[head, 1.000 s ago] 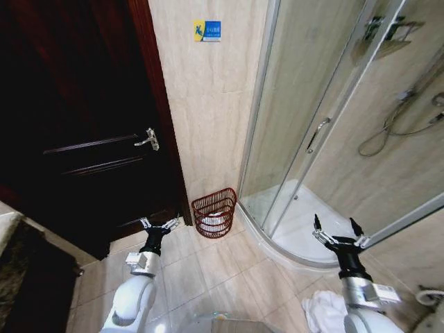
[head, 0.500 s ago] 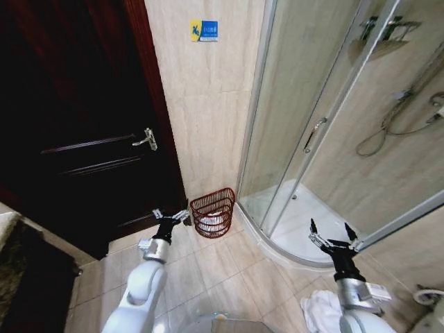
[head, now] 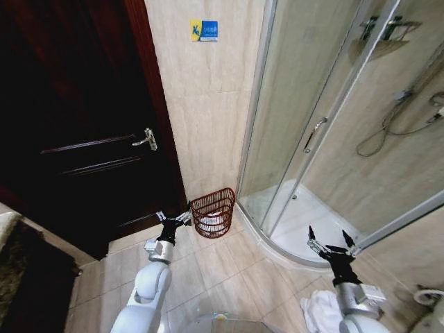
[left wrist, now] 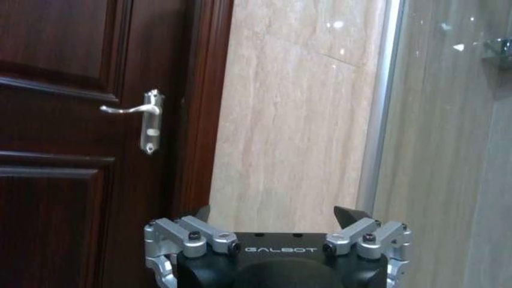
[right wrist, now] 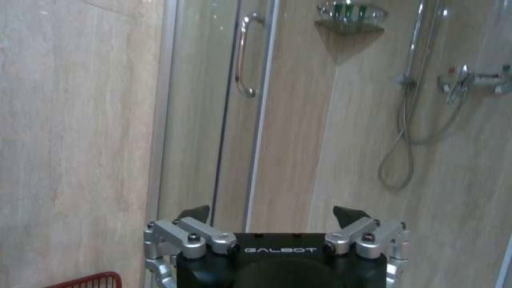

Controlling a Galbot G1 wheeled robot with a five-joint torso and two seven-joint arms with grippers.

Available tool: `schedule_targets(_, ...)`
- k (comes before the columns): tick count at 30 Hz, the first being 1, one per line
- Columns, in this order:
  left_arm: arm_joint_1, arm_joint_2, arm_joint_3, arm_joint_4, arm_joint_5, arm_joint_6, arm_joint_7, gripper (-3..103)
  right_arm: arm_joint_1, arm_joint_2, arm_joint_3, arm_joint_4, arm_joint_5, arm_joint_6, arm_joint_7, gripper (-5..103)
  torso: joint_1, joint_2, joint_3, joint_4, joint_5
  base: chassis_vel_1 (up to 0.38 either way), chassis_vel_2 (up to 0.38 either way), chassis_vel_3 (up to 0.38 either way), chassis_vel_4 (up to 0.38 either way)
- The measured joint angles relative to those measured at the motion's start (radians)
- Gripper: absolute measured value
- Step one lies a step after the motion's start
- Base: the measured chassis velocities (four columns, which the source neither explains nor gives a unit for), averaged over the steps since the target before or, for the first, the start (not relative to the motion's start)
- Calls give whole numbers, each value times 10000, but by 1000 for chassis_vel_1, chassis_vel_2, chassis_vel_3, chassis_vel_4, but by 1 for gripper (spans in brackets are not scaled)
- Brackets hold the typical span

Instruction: Discard the used towel into the hamper.

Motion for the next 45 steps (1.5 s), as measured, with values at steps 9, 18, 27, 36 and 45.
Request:
schedule_targets(9,350,-167,27,-331,501,122,-8,100,46,46,-140,-122,-155,494,-77,100,0,0,0,1,0,0,0,0,0)
schedule_targets(18,251,-279,-83,-730,815,376,-203,100,-151,50,-108,-285,224,1304,-82,100,1,0,2,0,-2,0,0,0,0)
schedule_targets(27,379,-139,14,-1092,1129,498,-162,100,-371,14,-44,90,435,1450,-16,100,2,0,1,-1,0,0,0,0,0)
schedule_targets(36,379,196,-32,-1168,1111,476,-144,100,-388,-93,85,320,557,1450,1,100,2,0,1,0,-1,0,0,0,0)
schedule_targets(45,380,122,77,-1184,1112,441,-146,100,-334,-297,155,249,687,1403,13,100,2,0,1,0,0,0,0,0,0)
